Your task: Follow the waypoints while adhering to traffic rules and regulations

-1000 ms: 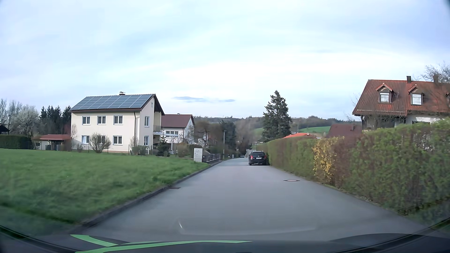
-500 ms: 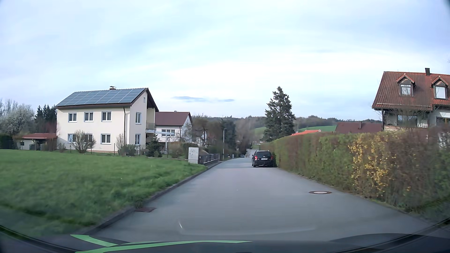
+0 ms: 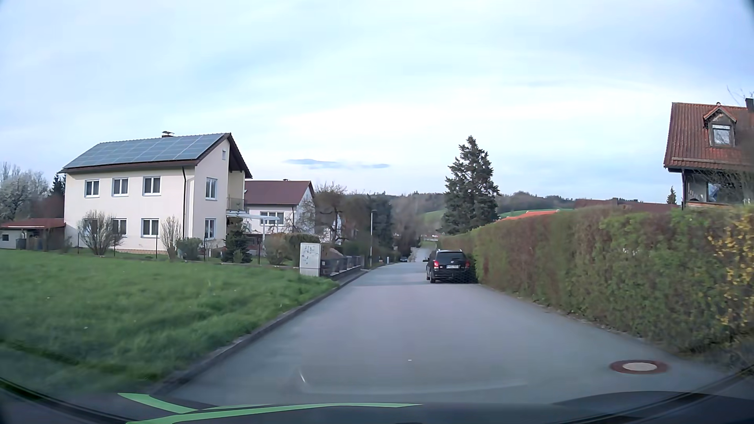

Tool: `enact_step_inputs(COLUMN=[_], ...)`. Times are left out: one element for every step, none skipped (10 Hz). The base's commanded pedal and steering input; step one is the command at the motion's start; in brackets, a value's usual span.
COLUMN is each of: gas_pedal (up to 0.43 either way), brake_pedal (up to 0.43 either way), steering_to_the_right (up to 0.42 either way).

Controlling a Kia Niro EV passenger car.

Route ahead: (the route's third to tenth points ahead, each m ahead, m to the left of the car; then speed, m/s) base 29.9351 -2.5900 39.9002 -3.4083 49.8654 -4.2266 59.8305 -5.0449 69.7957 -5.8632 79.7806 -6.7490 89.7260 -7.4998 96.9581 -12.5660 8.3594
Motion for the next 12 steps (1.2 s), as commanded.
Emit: enact_step_inputs(gas_pedal=[0.0,0.0,0.0,0.0,0.0,0.0,0.0,0.0,0.0,0.0,0.0,0.0], brake_pedal=[0.073,0.073,0.073,0.073,0.079,0.085,0.098,0.098,0.104,0.11,0.116,0.116], steering_to_the_right=[0.011,0.012,0.013,0.014,0.014,0.014,0.014,0.013,0.012,0.011,0.011,0.011])
